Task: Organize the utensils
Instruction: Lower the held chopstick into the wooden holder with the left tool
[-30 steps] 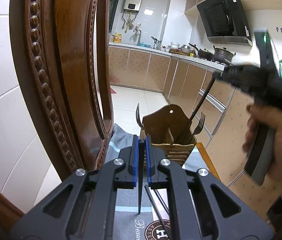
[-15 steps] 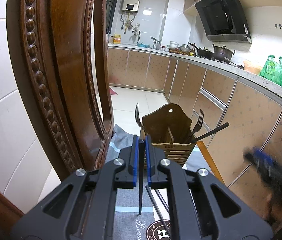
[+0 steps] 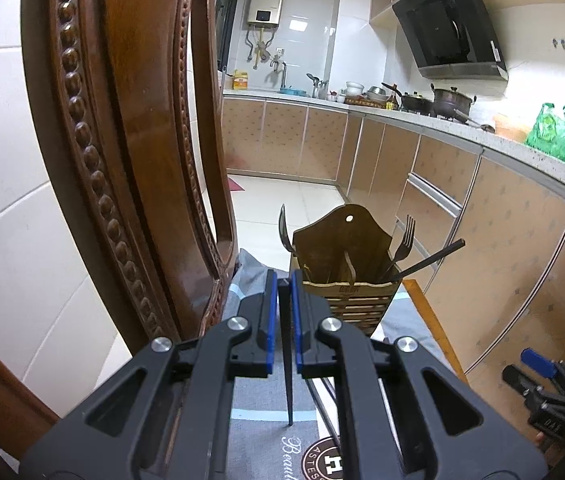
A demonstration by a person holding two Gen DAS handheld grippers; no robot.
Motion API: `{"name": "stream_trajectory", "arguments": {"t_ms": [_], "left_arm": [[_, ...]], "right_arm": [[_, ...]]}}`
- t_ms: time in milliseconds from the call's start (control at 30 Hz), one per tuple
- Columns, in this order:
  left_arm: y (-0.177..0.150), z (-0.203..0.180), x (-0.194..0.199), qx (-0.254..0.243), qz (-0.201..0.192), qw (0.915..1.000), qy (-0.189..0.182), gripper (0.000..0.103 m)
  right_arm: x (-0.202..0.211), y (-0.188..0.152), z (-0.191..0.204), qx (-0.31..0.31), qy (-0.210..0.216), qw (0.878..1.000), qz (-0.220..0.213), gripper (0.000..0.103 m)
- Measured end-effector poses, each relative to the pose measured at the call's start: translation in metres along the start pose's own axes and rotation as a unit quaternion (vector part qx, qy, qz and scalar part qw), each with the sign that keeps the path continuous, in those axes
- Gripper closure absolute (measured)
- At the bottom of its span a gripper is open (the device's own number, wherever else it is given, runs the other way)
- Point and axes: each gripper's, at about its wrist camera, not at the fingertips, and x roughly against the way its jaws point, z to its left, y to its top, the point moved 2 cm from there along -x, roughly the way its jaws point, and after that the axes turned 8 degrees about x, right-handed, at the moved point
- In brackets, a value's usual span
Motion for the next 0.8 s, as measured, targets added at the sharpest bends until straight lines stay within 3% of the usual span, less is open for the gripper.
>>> {"name": "stream_trajectory", "arguments": {"t_ms": [233, 433, 633, 800], "left_arm": [[0.020, -0.011, 0.002, -0.014, -0.011, 0.9995, 0.028, 0.097], [0.068, -0.029, 0.019, -0.018, -0.038, 0.9988, 0.025, 0.097], [0.127, -0.049, 0.015, 0.006, -0.064, 0.9979, -0.010, 0.097], [0.152, -0.061, -0.015, 0.026, -0.055, 0.9979, -0.023, 0.097]], "right_arm": [[0.003, 0.003, -0.012, -0.018, 0.011, 1.000, 0.005, 0.033], [0.006, 0.003, -0.027, -0.037, 0.014, 0.999, 0.007, 0.033], [0.004, 0.002, -0.038, -0.058, 0.018, 0.998, 0.010, 0.033], [0.000, 0.003, -0.037, -0.058, 0.024, 0.998, 0.012, 0.033]]}}
